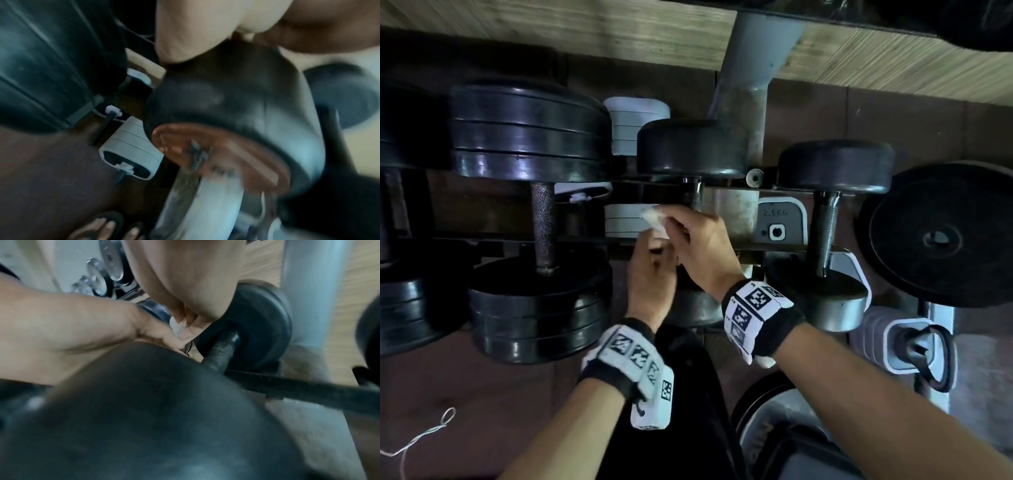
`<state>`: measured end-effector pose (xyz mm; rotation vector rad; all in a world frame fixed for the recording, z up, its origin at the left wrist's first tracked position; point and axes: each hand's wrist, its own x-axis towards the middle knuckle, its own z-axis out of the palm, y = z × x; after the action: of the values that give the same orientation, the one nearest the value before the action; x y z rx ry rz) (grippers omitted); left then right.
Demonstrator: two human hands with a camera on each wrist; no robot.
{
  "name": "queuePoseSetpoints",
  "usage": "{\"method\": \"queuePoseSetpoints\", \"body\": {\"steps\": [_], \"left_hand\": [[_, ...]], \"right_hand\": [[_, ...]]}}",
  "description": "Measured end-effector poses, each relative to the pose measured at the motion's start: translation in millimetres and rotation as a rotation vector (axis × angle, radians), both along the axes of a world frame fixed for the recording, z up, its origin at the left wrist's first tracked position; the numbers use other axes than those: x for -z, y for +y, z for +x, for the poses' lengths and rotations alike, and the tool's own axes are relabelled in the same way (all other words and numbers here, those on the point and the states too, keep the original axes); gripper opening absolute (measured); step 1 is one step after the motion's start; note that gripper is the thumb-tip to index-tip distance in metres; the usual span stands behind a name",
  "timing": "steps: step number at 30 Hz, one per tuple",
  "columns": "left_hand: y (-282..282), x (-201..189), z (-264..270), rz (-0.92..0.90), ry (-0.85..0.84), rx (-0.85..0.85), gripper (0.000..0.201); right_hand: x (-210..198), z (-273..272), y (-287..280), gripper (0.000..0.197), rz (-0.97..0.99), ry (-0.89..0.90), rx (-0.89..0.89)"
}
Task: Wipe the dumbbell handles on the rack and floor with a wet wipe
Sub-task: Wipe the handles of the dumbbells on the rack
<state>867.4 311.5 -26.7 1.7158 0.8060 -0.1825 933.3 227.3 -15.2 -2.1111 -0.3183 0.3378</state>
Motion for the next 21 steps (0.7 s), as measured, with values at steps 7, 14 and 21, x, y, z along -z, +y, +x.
{"method": "queuePoseSetpoints", "body": {"steps": [7,14,21], "left_hand": [[59,-30,22,-0.339,0.001,0.304,0.034],[57,-9,61,-0.254,0.051,-0.010,0.026],[43,25,103,-0.238,0.115,0.164,0.023]], "right_hand": [[-5,-20,-15,0.013,0.255,0.396,0.241],[12,-50,-14,0.016,-0.202,0.146,0.577],[24,-54,-12,0.030,-0.261,0.082,0.579]]}}
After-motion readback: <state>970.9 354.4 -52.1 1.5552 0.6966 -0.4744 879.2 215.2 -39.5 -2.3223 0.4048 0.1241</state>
